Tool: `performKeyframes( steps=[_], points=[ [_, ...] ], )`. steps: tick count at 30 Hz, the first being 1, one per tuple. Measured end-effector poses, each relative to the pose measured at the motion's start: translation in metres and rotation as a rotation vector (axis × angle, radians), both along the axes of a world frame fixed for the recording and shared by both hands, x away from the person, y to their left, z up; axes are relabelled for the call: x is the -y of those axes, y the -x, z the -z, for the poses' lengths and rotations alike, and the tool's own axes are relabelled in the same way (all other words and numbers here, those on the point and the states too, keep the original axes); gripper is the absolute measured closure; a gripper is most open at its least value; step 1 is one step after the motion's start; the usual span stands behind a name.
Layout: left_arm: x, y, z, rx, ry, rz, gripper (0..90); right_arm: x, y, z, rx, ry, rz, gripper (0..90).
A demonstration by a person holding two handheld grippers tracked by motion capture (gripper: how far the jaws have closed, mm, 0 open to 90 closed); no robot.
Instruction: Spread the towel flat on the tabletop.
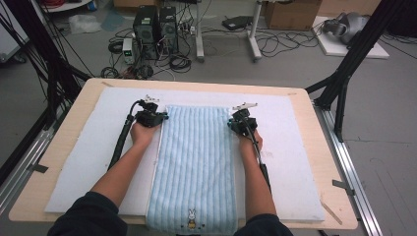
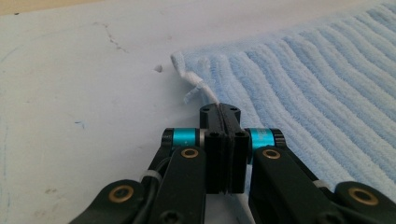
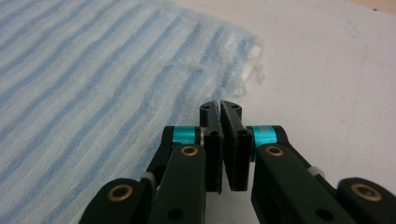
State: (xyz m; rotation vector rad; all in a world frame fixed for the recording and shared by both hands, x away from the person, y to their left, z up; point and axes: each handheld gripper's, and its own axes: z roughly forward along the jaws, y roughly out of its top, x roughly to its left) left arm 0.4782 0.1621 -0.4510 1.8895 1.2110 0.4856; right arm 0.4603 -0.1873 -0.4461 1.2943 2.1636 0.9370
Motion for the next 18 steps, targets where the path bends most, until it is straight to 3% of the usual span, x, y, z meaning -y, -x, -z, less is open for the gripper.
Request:
performKeyframes(
  steps=[1, 2, 4, 6, 8, 11, 13, 14, 16, 17, 18],
  points=[
    [-0.001, 0.000, 0.000, 0.002, 0.000, -0.003, 84.9, -0.001, -0.001, 0.000, 0.006, -0.001, 0.015, 87.4],
    [-0.003, 0.000, -0.001, 0.006, 0.002, -0.010, 76.6, -0.002, -0.001, 0.000, 0.010, -0.001, 0.023, 84.6],
    [-0.007, 0.001, -0.002, 0.005, 0.022, -0.007, 62.2, -0.001, 0.001, 0.000, 0.014, 0.000, 0.028, 74.3],
    [-0.012, 0.005, -0.004, 0.005, 0.053, 0.003, 56.9, 0.001, 0.004, -0.003, 0.011, -0.007, 0.023, 66.4],
    [-0.015, 0.010, -0.003, -0.010, 0.086, 0.036, 54.8, 0.006, 0.010, -0.008, 0.019, -0.044, 0.014, 62.5],
    [-0.013, 0.018, 0.001, -0.042, 0.080, 0.082, 55.8, 0.012, 0.023, -0.012, 0.009, -0.082, -0.019, 57.9],
    [-0.010, 0.021, 0.000, -0.037, 0.076, 0.100, 57.2, 0.015, 0.032, -0.012, -0.001, -0.089, -0.028, 57.1],
    [-0.007, 0.022, 0.000, -0.036, 0.068, 0.116, 61.3, 0.016, 0.037, -0.012, 0.005, -0.093, -0.033, 57.2],
    [0.001, 0.025, 0.000, -0.003, -0.026, 0.138, 77.6, 0.018, 0.048, -0.010, 0.005, -0.089, -0.048, 58.5],
    [0.003, 0.025, -0.001, -0.001, -0.035, 0.133, 87.2, 0.019, 0.053, -0.009, -0.008, -0.086, -0.058, 60.5],
    [0.005, 0.025, -0.001, -0.002, -0.035, 0.107, 87.5, 0.019, 0.055, -0.007, -0.018, -0.089, -0.062, 62.0]
  ],
)
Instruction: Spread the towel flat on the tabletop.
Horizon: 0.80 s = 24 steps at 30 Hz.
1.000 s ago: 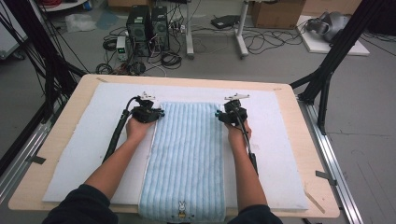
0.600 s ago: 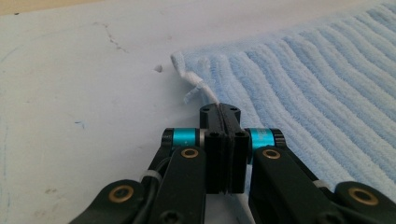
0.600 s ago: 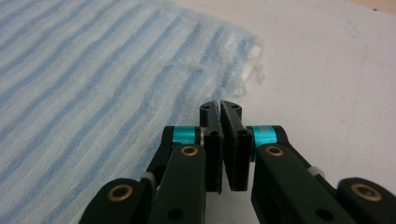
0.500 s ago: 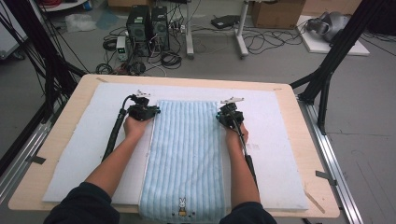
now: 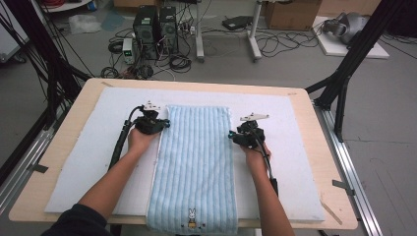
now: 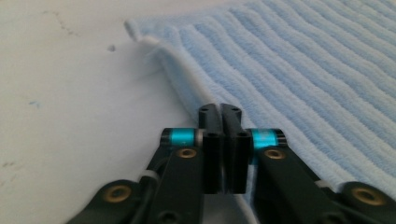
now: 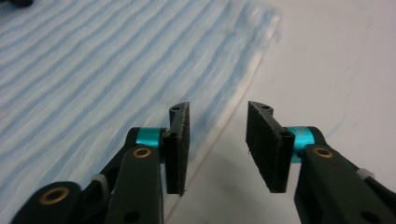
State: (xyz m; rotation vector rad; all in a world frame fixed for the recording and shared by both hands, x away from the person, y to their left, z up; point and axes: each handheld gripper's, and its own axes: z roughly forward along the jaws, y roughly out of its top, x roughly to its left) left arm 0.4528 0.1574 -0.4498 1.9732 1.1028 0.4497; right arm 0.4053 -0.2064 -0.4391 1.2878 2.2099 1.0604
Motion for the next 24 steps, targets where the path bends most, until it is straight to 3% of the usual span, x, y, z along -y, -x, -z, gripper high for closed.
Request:
performKeyframes(
  steps=[3, 5, 7, 8, 10, 13, 15, 18, 21, 24],
  points=[
    [-0.003, -0.002, 0.001, -0.009, 0.015, -0.048, 87.9, -0.005, 0.003, 0.004, -0.068, 0.024, -0.026, 69.9],
    [-0.006, -0.003, 0.001, -0.002, 0.009, -0.065, 87.9, -0.007, 0.003, 0.003, -0.051, 0.056, -0.048, 79.6],
    [-0.008, -0.004, 0.001, -0.014, 0.028, -0.062, 87.4, -0.009, 0.002, 0.003, -0.034, 0.087, -0.030, 79.6],
    [-0.009, -0.003, 0.001, -0.014, 0.040, -0.062, 85.6, -0.009, 0.001, 0.003, -0.024, 0.094, -0.033, 76.8],
    [-0.013, -0.002, 0.000, -0.003, 0.075, -0.050, 72.4, -0.010, 0.003, 0.002, -0.009, 0.105, -0.019, 67.6],
    [-0.017, 0.001, -0.005, 0.008, 0.100, 0.007, 50.9, -0.006, 0.007, -0.006, 0.033, 0.080, -0.006, 47.0],
    [-0.021, 0.011, -0.009, 0.056, 0.168, 0.023, 44.7, -0.001, 0.010, -0.013, 0.069, 0.064, 0.024, 34.0],
    [-0.026, 0.023, -0.014, 0.083, 0.227, 0.049, 34.0, 0.007, 0.017, -0.022, 0.099, -0.004, -0.008, 24.7],
    [-0.032, 0.036, -0.017, 0.123, 0.260, 0.071, 20.0, 0.012, 0.027, -0.027, 0.149, -0.035, -0.051, 17.5],
    [-0.040, 0.048, -0.021, 0.155, 0.305, 0.118, 19.3, 0.017, 0.037, -0.029, 0.186, -0.027, -0.086, 12.1]
  ],
)
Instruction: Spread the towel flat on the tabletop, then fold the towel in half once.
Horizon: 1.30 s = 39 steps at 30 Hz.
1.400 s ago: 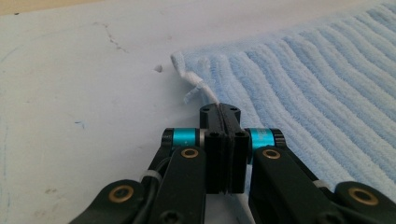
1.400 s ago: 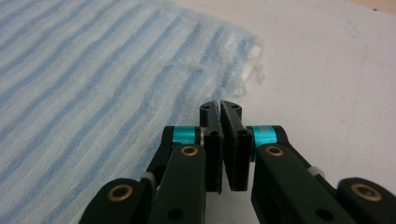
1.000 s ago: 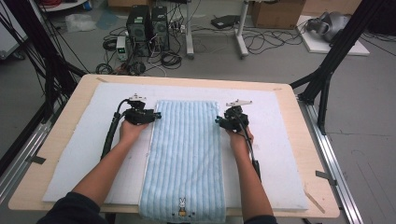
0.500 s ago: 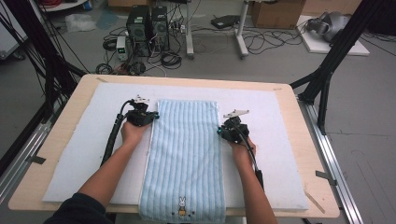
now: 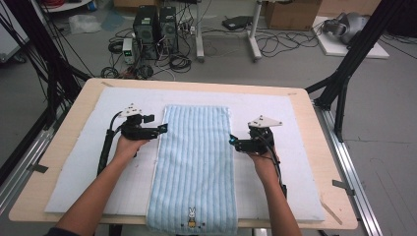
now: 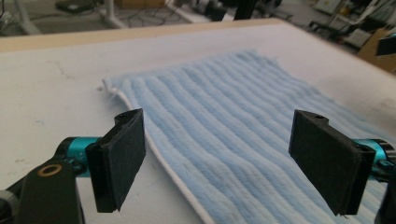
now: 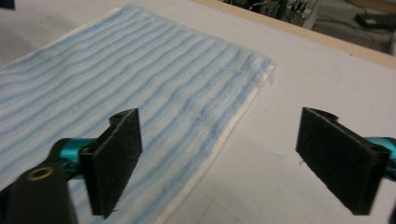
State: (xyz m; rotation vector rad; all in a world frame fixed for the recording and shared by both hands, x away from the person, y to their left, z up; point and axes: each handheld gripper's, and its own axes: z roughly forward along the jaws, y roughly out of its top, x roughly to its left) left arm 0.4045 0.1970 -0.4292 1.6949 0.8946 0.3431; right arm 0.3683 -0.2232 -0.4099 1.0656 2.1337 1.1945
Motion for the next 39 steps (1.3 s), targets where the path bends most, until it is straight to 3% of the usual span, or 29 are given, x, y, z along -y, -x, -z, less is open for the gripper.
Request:
performKeyframes(
  steps=[2, 7, 13, 24, 33, 37, 39],
  points=[
    [-0.003, 0.006, -0.002, 0.021, 0.008, 0.011, 19.3, 0.004, 0.005, 0.001, 0.031, 0.029, -0.013, 11.9],
    [-0.009, 0.013, -0.009, 0.019, 0.013, 0.006, 19.3, 0.010, 0.009, 0.000, 0.060, 0.018, 0.002, 11.7],
    [-0.012, 0.014, -0.012, 0.011, 0.006, -0.014, 19.3, 0.014, 0.007, 0.001, 0.047, -0.029, 0.034, 11.6],
    [-0.012, 0.013, -0.015, 0.006, 0.002, -0.049, 19.1, 0.014, 0.007, 0.000, 0.043, -0.040, 0.026, 11.6],
    [-0.006, -0.001, -0.011, -0.050, -0.022, -0.049, 19.3, 0.016, 0.006, 0.002, 0.023, -0.047, 0.031, 11.6],
    [-0.007, -0.009, -0.006, -0.069, -0.017, -0.090, 21.3, 0.015, 0.006, 0.002, 0.020, -0.043, 0.027, 11.6],
    [-0.006, -0.015, -0.003, -0.103, -0.044, -0.115, 22.2, 0.014, 0.006, 0.002, 0.023, -0.028, 0.022, 11.6]
  ],
)
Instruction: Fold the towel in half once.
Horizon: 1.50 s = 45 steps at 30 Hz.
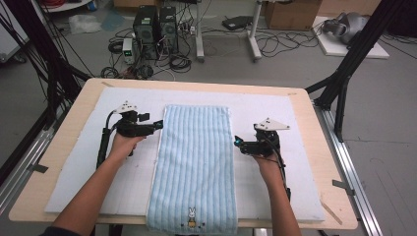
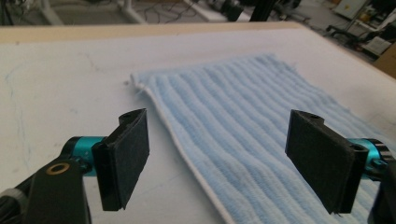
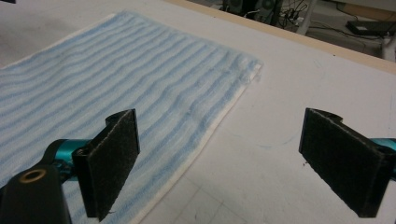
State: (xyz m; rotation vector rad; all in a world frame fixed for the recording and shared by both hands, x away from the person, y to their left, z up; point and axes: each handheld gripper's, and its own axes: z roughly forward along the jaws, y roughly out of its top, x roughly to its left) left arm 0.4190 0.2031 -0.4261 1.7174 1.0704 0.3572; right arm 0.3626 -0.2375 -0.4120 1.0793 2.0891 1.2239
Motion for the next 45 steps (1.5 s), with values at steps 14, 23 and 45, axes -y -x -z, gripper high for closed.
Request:
performKeyframes(
  steps=[14, 23, 45],
  points=[
    [0.017, -0.040, 0.009, -0.086, -0.104, -0.086, 25.8, 0.000, -0.003, 0.004, -0.041, -0.021, 0.011, 11.6],
    [0.032, -0.044, 0.020, -0.129, -0.172, -0.049, 36.1, -0.002, -0.004, 0.006, -0.068, -0.022, 0.015, 11.6],
    [0.038, -0.043, 0.025, -0.096, -0.195, 0.021, 87.2, -0.035, -0.075, 0.025, -0.225, 0.022, 0.063, 34.3]
  ],
)
